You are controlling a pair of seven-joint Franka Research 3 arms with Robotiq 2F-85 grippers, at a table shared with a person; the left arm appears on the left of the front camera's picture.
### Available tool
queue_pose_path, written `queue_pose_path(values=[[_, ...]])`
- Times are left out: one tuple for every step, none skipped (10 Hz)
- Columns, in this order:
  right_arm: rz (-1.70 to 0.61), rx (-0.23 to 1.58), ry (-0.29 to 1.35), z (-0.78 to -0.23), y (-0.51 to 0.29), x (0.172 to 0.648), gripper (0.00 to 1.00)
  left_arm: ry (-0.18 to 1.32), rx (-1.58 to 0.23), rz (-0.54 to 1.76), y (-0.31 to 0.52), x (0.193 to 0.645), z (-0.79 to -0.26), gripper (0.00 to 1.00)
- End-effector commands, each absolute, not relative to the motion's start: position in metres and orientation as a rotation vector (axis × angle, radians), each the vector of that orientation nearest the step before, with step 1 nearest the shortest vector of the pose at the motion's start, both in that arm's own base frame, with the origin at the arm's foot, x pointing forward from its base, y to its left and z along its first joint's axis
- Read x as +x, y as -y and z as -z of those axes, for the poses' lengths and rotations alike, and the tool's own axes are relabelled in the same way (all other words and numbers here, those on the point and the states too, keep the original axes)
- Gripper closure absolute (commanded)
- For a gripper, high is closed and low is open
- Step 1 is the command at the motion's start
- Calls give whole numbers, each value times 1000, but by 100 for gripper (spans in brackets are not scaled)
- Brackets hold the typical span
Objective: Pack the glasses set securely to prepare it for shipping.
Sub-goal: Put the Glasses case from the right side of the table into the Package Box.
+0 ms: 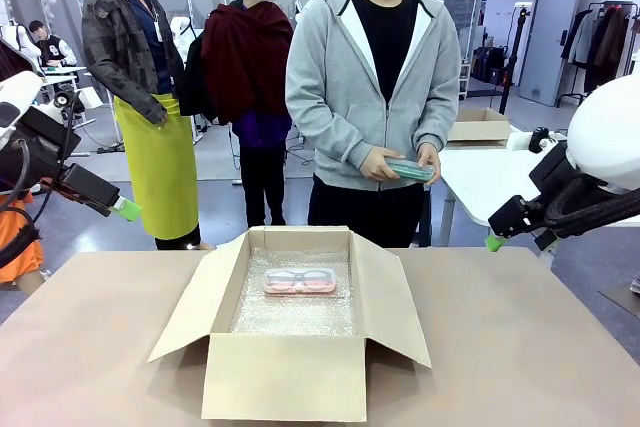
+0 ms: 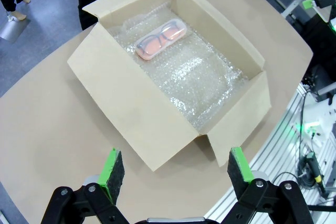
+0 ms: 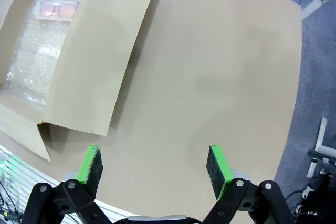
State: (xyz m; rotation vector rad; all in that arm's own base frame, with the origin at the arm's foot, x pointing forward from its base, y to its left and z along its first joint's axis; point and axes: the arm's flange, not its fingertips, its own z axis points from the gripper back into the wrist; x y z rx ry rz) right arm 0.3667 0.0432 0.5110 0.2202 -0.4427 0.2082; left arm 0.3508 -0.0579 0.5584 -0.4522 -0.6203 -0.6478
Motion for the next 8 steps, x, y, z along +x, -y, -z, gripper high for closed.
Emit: queue_pose_path(values=[[-216, 218, 456, -510, -42, 369, 0, 632, -474, 652, 57, 351, -559, 0], [-216, 218, 456, -510, -42, 369, 0, 632, -474, 652, 57, 351, -559, 0], [-216, 218, 456, -510, -42, 369, 0, 632, -474, 652, 57, 351, -559, 0], [-216, 218, 456, -510, -42, 369, 0, 632, -474, 652, 57, 351, -559, 0], [-216, 218, 456, -510, -42, 369, 0, 632, -474, 652, 57, 351, -559, 0], [-216, 218, 456, -510, -42, 369, 0, 632, -474, 652, 57, 351, -559, 0], [-216, 218, 456, -510, -42, 369, 0, 632, -474, 652, 57, 351, -559, 0], [-216, 218, 456, -510, -42, 369, 0, 632, -474, 652, 57, 351, -559, 0]])
